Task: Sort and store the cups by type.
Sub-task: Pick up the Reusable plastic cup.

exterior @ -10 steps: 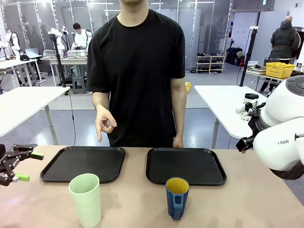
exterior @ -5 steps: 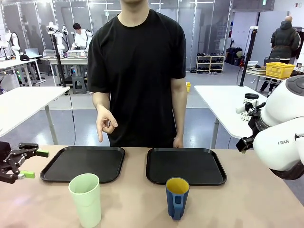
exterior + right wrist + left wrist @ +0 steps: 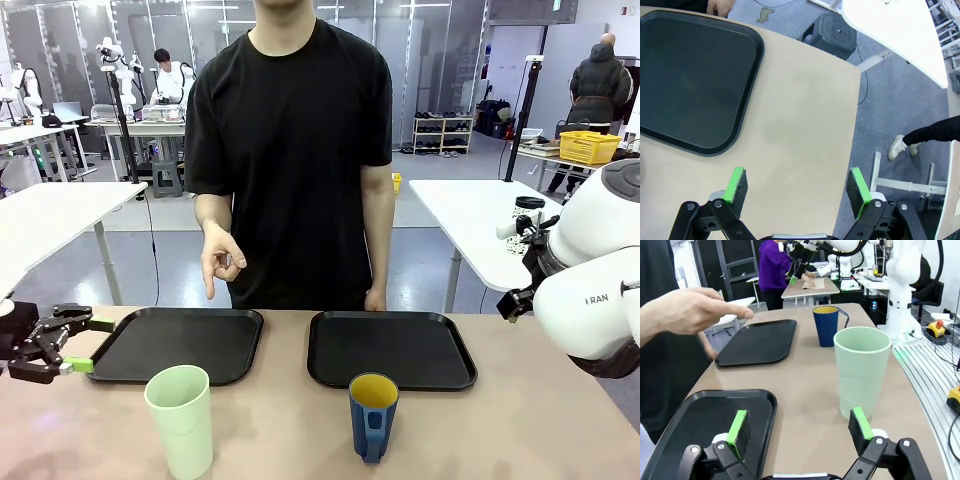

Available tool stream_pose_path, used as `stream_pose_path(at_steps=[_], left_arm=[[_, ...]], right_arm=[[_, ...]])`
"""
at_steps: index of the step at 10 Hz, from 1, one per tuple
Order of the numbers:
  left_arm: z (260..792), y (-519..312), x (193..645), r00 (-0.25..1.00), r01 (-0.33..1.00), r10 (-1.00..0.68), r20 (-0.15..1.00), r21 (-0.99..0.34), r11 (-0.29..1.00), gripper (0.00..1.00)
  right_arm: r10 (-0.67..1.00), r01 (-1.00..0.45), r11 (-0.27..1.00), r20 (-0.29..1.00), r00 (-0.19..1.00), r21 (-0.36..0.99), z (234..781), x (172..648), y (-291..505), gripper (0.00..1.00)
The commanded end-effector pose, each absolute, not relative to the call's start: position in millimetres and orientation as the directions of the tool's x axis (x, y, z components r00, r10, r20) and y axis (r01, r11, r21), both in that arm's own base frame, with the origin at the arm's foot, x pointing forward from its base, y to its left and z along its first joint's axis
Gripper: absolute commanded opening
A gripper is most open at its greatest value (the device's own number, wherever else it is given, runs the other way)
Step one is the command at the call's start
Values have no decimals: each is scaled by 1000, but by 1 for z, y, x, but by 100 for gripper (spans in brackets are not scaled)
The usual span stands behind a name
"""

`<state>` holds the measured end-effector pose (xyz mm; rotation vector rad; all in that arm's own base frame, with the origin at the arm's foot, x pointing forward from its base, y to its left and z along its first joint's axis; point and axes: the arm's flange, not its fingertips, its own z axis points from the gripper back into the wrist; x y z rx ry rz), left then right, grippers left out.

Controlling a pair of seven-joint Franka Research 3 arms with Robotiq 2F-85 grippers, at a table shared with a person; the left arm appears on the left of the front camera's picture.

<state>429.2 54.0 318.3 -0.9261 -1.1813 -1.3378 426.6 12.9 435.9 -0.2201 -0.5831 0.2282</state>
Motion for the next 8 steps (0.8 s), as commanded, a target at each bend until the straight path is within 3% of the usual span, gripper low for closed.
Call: stream_pose_path(at_steps=[1,8], left_arm=[[214,81,488,-148,985,-244,959,164,48,100],[181,80,505,-187,980,-257,948,198,15,100]], right_arm=[[275,-150,951,516,811,-271,434,426,12,100],[275,-150,951,516,811,-271,434,426,12,100]])
